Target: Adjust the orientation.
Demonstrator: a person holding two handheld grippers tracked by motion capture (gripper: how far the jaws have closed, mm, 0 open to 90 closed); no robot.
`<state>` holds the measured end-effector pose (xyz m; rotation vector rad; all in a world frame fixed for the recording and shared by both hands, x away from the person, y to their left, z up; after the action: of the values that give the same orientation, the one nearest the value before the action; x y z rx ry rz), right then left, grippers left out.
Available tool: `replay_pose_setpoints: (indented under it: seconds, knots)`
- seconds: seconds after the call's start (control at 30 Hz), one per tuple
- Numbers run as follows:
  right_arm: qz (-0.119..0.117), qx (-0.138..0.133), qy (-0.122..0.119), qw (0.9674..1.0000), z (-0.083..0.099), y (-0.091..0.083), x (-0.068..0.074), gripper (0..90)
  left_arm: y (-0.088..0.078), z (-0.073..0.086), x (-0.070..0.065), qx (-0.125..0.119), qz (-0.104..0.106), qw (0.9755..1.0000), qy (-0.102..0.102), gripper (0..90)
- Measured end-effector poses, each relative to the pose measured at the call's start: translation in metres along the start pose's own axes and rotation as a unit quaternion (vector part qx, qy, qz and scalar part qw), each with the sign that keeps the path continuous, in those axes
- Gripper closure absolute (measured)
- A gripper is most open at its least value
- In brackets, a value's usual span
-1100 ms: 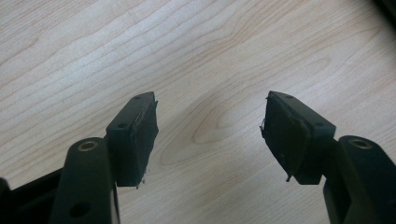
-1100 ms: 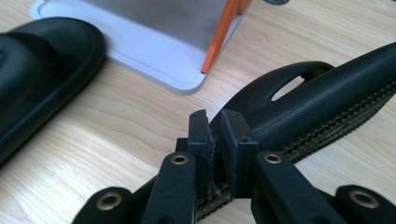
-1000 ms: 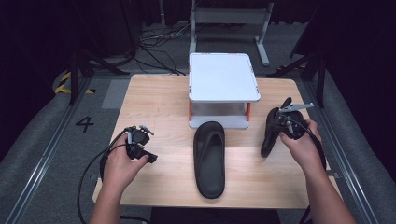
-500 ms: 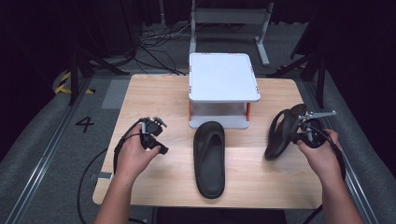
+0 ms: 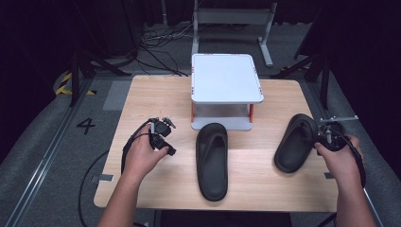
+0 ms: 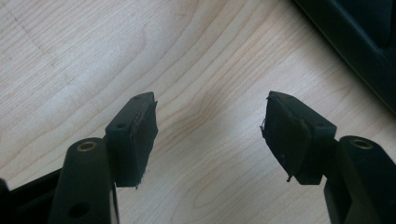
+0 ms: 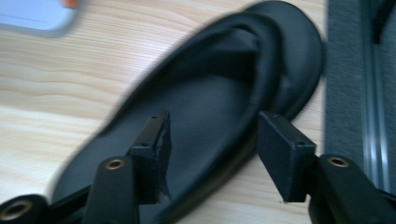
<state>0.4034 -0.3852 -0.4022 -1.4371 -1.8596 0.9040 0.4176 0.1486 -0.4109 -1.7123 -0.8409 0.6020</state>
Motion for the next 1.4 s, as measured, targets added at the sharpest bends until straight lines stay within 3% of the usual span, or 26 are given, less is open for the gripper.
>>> replay_pose_setpoints:
  seconds: [0.1, 0.17, 0.33, 0.5, 0.63, 0.8, 0.83, 0.9, 0.97, 1.03, 1.2, 1.4]
  knots:
    - [0.009, 0.013, 0.018, 0.9997, 0.002, 0.014, -0.014, 43.4, 0.000, 0.005, 0.001, 0.000, 0.000, 1.0000, -0.009, 35.7]
    - [-0.005, 0.024, 0.040, 0.9989, 0.005, 0.028, -0.025, 44.1, -0.001, 0.008, 0.003, -0.001, 0.000, 0.9999, -0.014, 35.6]
    - [-0.025, 0.045, 0.052, 0.9973, 0.006, 0.043, -0.031, 45.2, -0.001, 0.016, 0.005, 0.002, 0.000, 0.9997, -0.026, 34.8]
    - [-0.017, 0.047, 0.071, 0.9962, 0.000, 0.038, -0.029, 62.3, -0.003, 0.022, 0.008, 0.002, -0.006, 0.9995, -0.030, 34.7]
    - [-0.024, 0.044, 0.081, 0.9955, -0.001, 0.036, -0.026, 65.1, -0.005, 0.023, 0.009, -0.001, -0.007, 0.9995, -0.032, 34.6]
    - [-0.036, 0.020, 0.074, 0.9964, -0.007, 0.022, -0.008, 70.9, -0.005, 0.021, 0.008, -0.003, -0.007, 0.9995, -0.030, 34.7]
    - [-0.038, 0.020, 0.072, 0.9965, -0.008, 0.019, -0.004, 71.0, -0.005, 0.020, 0.007, -0.003, -0.003, 0.9993, -0.036, 34.7]
    - [-0.051, 0.021, 0.061, 0.9966, -0.010, 0.014, 0.007, 71.2, -0.005, 0.018, 0.007, -0.001, -0.005, 0.9996, -0.028, 34.7]
    - [-0.083, 0.013, 0.049, 0.9953, -0.011, 0.009, 0.020, 71.3, -0.004, 0.017, 0.006, -0.004, -0.005, 0.9996, -0.027, 34.7]
    - [-0.093, 0.011, 0.044, 0.9946, -0.012, 0.007, 0.027, 71.3, -0.004, 0.016, 0.006, -0.003, -0.003, 0.9996, -0.027, 34.7]
    - [-0.129, 0.007, -0.001, 0.9916, -0.015, 0.002, 0.068, 71.3, -0.004, 0.014, 0.006, -0.004, -0.002, 0.9997, -0.023, 34.8]
    - [-0.159, 0.016, -0.034, 0.9866, -0.015, 0.012, 0.104, 71.3, -0.004, 0.014, 0.005, -0.001, -0.008, 0.9998, -0.019, 34.8]
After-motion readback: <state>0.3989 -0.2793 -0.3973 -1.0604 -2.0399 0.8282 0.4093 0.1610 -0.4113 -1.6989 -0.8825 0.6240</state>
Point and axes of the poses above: each handheld gripper's, and its own axes: y roughly forward along the jaws, z roughly out of its underside, x roughly to its left, the point moved 1 cm from there along y, roughly forward along the jaws, and after that the axes turned 4 degrees about -z, right-handed, at the moved point
